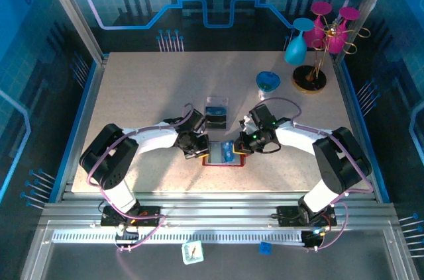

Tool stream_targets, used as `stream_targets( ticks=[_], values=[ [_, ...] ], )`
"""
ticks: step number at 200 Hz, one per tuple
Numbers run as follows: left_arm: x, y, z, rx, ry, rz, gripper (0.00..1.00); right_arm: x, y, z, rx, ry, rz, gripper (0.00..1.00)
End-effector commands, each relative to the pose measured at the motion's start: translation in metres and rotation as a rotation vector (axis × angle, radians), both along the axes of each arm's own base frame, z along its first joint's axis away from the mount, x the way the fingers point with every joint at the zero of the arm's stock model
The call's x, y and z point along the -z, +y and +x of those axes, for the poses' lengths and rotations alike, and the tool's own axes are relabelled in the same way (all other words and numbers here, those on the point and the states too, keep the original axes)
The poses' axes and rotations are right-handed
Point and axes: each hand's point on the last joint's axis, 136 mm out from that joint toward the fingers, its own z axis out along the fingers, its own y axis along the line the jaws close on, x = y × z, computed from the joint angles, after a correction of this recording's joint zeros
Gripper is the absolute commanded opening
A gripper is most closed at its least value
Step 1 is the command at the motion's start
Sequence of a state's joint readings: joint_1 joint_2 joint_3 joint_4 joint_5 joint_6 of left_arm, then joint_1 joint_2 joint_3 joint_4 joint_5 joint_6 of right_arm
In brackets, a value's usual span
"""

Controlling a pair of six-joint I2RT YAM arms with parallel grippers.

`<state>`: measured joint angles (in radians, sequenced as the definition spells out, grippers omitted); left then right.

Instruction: Take the credit cards out of the card holder

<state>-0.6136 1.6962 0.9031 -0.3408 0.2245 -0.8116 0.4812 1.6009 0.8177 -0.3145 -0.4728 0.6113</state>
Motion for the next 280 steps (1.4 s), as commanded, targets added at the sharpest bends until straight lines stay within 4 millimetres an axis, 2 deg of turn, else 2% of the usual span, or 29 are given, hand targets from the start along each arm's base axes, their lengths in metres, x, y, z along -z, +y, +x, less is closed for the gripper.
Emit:
stream_targets(
  ticks=[1, 89, 122, 177, 205, 245, 280],
  values=[
    [-0.001, 0.002, -0.005, 0.018, 0.018, 0.031, 0.03, -0.006, -0.008, 0.003, 0.010, -0.015, -0.048, 0.01],
    [0.000, 0.003, -0.007, 0.019, 0.017, 0.036, 0.03, -0.008, -0.014, 0.003, 0.012, -0.024, -0.092, 0.01],
    [0.000, 0.002, -0.007, 0.018, 0.018, 0.032, 0.04, -0.013, -0.010, 0.002, 0.003, -0.034, -0.069, 0.01],
    [-0.035, -0.011, 0.006, 0.015, -0.078, -0.045, 0.10, -0.012, 0.006, 0.000, -0.004, -0.007, 0.020, 0.00],
    [-0.044, -0.029, 0.007, 0.045, -0.091, -0.102, 0.14, -0.012, 0.010, -0.001, -0.007, -0.005, 0.032, 0.00],
    [-0.030, -0.049, 0.003, 0.088, -0.044, -0.130, 0.13, -0.010, 0.009, -0.001, -0.003, -0.003, 0.026, 0.00],
    [-0.010, -0.042, -0.004, 0.094, 0.018, -0.072, 0.11, -0.010, 0.007, -0.001, -0.004, -0.007, 0.012, 0.00]
  ],
)
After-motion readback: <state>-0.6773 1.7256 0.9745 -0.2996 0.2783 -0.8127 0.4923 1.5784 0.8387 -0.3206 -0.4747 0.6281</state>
